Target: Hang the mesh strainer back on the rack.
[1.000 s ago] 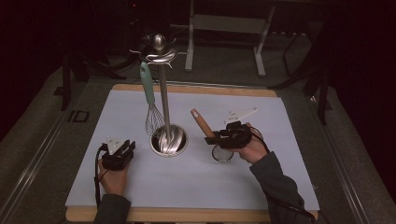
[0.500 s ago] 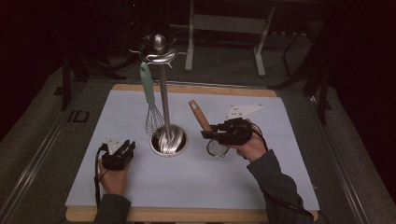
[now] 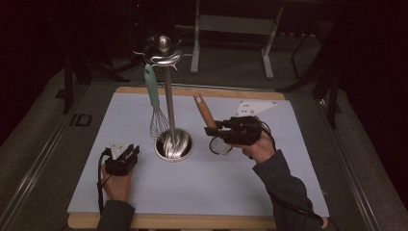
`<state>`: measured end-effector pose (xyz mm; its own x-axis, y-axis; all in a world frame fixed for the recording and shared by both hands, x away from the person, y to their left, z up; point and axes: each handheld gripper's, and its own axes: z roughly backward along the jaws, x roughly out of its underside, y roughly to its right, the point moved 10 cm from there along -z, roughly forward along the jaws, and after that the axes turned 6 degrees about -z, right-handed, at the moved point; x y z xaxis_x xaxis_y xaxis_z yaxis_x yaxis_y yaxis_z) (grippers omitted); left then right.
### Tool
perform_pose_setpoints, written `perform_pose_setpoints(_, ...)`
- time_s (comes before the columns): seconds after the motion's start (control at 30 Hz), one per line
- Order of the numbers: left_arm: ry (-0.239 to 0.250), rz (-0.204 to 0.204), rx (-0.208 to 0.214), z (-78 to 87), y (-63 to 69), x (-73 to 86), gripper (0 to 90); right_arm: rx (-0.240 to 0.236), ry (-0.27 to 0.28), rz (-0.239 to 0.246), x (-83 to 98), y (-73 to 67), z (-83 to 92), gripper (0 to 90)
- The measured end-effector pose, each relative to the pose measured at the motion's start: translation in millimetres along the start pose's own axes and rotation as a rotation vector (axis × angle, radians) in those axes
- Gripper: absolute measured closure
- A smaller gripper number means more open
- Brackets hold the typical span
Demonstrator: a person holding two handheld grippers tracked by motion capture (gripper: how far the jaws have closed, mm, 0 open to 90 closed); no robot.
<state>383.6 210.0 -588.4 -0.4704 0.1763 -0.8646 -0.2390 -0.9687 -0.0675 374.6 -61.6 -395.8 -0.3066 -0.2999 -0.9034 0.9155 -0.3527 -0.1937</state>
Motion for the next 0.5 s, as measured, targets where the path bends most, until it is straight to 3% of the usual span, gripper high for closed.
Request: perform_pose_setpoints(0.5, 0.0, 0.003, 0.001, 0.0, 0.0, 0.0, 73.0, -0.031, 0.066, 0.038, -34.9, -19.1, -2.1, 71.3)
